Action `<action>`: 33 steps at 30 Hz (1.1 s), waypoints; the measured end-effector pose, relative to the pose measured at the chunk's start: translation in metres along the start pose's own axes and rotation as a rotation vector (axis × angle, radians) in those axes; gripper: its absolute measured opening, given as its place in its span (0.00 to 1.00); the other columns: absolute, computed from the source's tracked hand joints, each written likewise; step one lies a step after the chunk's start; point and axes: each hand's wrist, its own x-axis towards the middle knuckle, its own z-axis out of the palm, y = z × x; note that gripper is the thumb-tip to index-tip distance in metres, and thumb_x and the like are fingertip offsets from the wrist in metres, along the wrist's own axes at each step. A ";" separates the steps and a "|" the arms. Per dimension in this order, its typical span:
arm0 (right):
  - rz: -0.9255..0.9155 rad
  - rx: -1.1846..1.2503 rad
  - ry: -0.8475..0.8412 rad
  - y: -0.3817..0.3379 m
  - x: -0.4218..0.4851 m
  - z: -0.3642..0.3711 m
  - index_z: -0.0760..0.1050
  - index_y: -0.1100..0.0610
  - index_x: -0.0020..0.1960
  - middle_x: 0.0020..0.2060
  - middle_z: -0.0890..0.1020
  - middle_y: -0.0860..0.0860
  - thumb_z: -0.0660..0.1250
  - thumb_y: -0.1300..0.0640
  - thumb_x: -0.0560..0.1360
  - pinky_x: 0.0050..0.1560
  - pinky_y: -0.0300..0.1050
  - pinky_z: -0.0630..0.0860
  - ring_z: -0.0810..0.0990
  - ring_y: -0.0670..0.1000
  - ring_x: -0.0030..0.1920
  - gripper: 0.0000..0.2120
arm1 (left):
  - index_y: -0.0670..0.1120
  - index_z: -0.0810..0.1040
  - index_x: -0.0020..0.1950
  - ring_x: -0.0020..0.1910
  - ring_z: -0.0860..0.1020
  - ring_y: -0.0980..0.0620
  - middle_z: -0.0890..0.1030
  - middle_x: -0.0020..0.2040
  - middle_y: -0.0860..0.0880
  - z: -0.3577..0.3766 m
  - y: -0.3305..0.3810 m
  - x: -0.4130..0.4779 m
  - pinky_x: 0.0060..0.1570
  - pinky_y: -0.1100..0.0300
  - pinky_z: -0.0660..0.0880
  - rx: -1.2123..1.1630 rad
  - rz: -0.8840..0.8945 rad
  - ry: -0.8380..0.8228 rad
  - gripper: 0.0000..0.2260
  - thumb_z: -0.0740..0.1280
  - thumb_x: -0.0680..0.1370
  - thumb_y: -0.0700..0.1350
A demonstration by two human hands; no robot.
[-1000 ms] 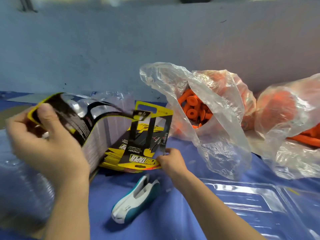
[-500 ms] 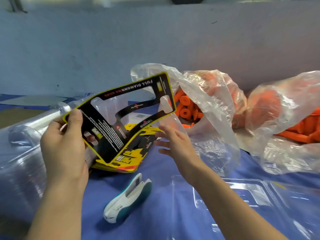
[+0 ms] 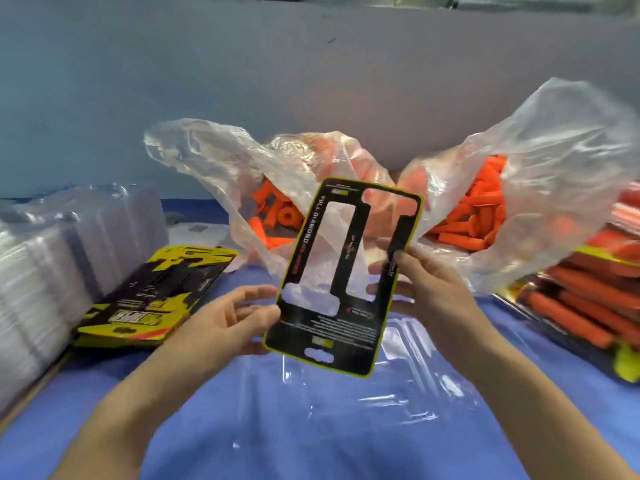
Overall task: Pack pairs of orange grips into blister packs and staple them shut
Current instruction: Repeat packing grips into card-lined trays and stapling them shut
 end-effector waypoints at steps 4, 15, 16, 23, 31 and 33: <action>-0.027 0.104 0.018 0.010 -0.004 -0.022 0.83 0.48 0.52 0.45 0.85 0.53 0.59 0.55 0.83 0.40 0.45 0.81 0.85 0.54 0.42 0.14 | 0.47 0.81 0.58 0.48 0.84 0.53 0.86 0.49 0.46 0.029 -0.001 0.003 0.49 0.62 0.80 0.065 0.081 -0.033 0.15 0.68 0.72 0.47; 0.157 -0.066 0.056 0.026 -0.007 -0.067 0.77 0.53 0.61 0.42 0.87 0.53 0.62 0.53 0.81 0.35 0.44 0.82 0.85 0.56 0.37 0.11 | 0.63 0.80 0.55 0.42 0.79 0.50 0.83 0.41 0.51 0.001 -0.025 0.022 0.45 0.52 0.72 0.634 0.148 0.023 0.14 0.60 0.83 0.45; 0.144 -0.172 0.036 0.028 -0.011 -0.069 0.77 0.53 0.60 0.40 0.86 0.52 0.62 0.54 0.82 0.34 0.44 0.81 0.84 0.54 0.34 0.10 | 0.63 0.80 0.55 0.43 0.78 0.51 0.82 0.41 0.51 0.000 -0.027 0.024 0.46 0.52 0.71 0.699 0.138 0.033 0.14 0.59 0.83 0.45; -0.107 -0.787 0.194 0.041 -0.026 -0.086 0.80 0.45 0.57 0.39 0.84 0.42 0.62 0.53 0.80 0.45 0.41 0.76 0.81 0.42 0.39 0.09 | 0.67 0.78 0.51 0.45 0.75 0.60 0.77 0.41 0.52 -0.002 -0.036 0.030 0.44 0.68 0.66 0.865 0.136 0.074 0.19 0.61 0.82 0.40; -0.178 -1.150 0.000 0.054 -0.031 -0.078 0.79 0.48 0.61 0.56 0.80 0.44 0.61 0.52 0.81 0.58 0.47 0.69 0.76 0.50 0.58 0.12 | 0.58 0.82 0.58 0.45 0.73 0.53 0.74 0.35 0.62 0.014 -0.036 0.038 0.50 0.54 0.67 0.993 0.213 0.033 0.17 0.61 0.81 0.38; -0.182 -1.181 -0.016 0.054 -0.031 -0.075 0.79 0.48 0.61 0.57 0.80 0.45 0.61 0.53 0.81 0.59 0.51 0.70 0.76 0.53 0.57 0.12 | 0.58 0.82 0.58 0.44 0.73 0.54 0.72 0.34 0.62 0.017 -0.037 0.040 0.49 0.52 0.68 0.981 0.241 0.050 0.16 0.62 0.81 0.38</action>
